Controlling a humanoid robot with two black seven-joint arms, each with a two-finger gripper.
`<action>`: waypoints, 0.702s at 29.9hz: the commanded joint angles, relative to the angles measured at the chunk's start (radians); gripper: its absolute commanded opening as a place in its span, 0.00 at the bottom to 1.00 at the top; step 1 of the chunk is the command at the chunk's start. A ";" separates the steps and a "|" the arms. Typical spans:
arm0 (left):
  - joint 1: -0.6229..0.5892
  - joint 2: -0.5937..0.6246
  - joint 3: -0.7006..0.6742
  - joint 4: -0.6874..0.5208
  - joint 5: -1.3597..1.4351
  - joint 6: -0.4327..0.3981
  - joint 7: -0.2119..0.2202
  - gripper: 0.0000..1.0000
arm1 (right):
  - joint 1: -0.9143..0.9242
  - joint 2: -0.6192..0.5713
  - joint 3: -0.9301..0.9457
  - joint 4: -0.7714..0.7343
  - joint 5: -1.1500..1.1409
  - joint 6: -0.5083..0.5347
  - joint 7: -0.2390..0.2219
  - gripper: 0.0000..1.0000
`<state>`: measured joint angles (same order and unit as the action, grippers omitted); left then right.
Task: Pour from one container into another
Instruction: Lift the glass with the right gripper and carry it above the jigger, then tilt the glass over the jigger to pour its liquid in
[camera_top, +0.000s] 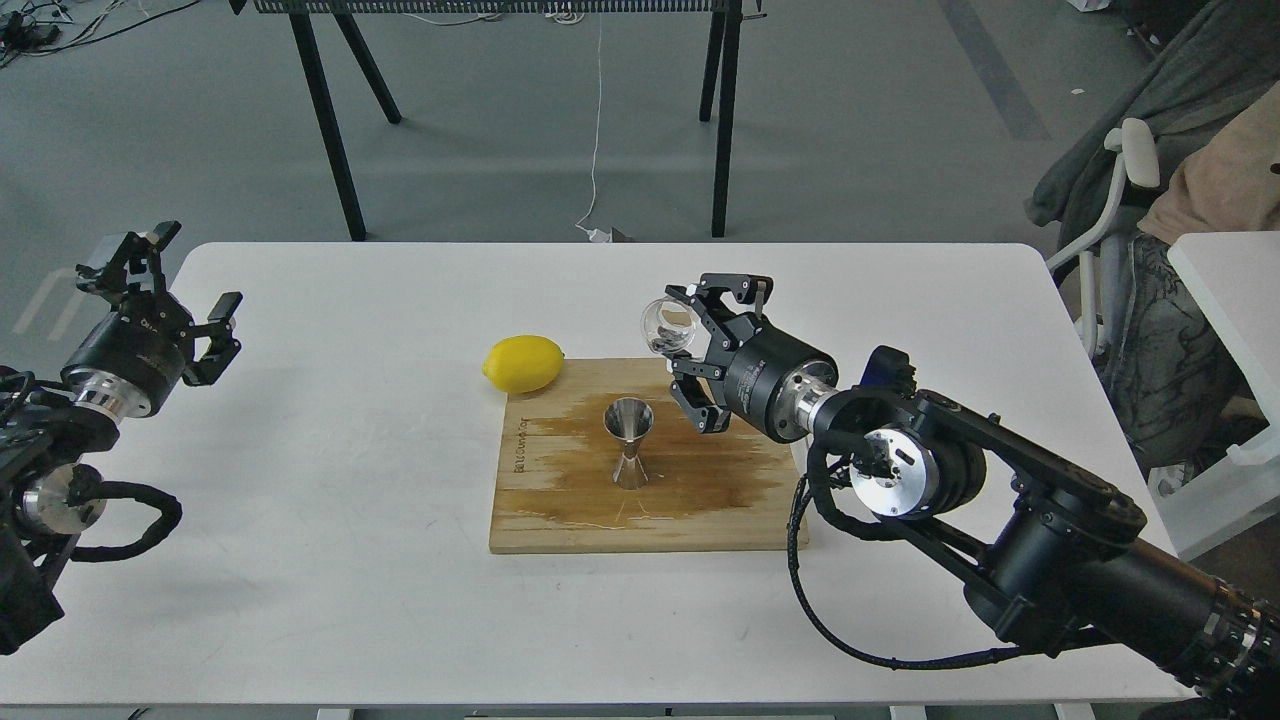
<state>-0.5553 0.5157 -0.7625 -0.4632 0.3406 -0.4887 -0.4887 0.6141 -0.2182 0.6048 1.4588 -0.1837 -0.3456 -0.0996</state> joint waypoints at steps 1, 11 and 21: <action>0.000 0.000 0.000 0.000 -0.002 0.000 0.000 0.99 | 0.015 -0.001 -0.032 0.000 -0.031 0.000 -0.002 0.48; 0.000 0.001 0.000 0.000 0.000 0.000 0.000 0.99 | 0.067 -0.003 -0.137 -0.001 -0.120 -0.003 -0.003 0.47; 0.000 0.000 0.000 0.001 -0.002 0.000 0.000 0.99 | 0.075 -0.004 -0.172 -0.011 -0.197 -0.003 -0.014 0.47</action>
<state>-0.5553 0.5167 -0.7624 -0.4627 0.3393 -0.4887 -0.4887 0.6885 -0.2225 0.4364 1.4488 -0.3622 -0.3483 -0.1131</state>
